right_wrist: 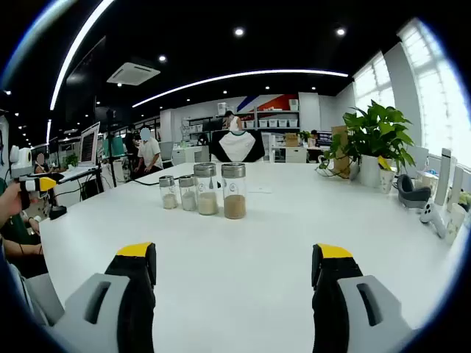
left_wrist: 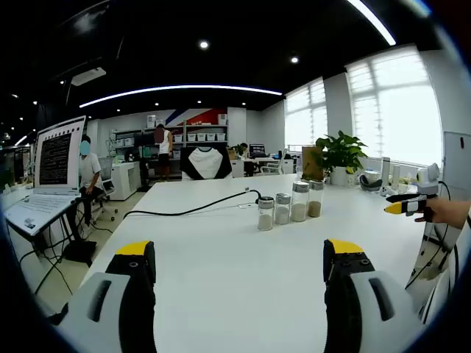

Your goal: Rotate the seasoning bottle until the label or dispensing opening points toward the visible target arrow and the bottle remains upright within the marked orientation range

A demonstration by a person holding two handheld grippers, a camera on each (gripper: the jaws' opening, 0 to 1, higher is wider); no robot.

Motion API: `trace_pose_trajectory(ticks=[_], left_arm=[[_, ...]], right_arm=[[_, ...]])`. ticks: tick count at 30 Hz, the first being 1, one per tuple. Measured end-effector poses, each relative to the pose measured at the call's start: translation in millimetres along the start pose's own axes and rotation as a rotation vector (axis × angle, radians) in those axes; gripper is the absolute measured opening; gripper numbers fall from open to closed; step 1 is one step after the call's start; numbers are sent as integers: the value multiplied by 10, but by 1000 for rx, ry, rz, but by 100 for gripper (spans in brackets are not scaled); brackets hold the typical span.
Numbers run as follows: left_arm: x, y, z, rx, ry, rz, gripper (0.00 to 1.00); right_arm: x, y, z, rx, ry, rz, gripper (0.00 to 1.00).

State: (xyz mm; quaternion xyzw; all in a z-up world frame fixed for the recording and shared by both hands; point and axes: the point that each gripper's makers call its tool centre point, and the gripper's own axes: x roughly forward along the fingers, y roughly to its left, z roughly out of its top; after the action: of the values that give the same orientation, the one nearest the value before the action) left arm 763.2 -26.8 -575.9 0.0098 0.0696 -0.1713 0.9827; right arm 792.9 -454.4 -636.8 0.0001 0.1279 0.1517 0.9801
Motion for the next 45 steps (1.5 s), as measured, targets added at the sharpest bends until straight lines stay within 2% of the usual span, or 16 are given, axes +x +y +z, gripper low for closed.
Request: trace_pose_trajectory(ticks=[10, 22, 26, 31, 35, 37, 40, 45], left_arm=[[-25, 41, -22, 1, 3, 14, 100], [23, 15, -10, 13, 9, -5, 100], [-43, 81, 60, 30, -10, 17, 100], [-94, 140, -20, 25, 14, 34, 100], [-162, 177, 14, 33, 2, 50, 100], [-170, 195, 8, 30, 2, 56, 100], [-180, 203, -1, 20, -2, 56, 100], [-174, 157, 20, 26, -15, 42, 100]], right_arm=[[-11, -25, 0, -3, -5, -7, 88], [-34, -11, 29, -19, -7, -12, 88], [-3, 15, 58, 0, -14, -6, 86], [39, 57, 107, 12, -28, -6, 85], [99, 15, 111, 22, -26, -39, 84], [138, 34, 152, 19, -28, -26, 84], [144, 109, 229, -29, -38, -7, 84], [141, 108, 230, -6, -49, -3, 84]])
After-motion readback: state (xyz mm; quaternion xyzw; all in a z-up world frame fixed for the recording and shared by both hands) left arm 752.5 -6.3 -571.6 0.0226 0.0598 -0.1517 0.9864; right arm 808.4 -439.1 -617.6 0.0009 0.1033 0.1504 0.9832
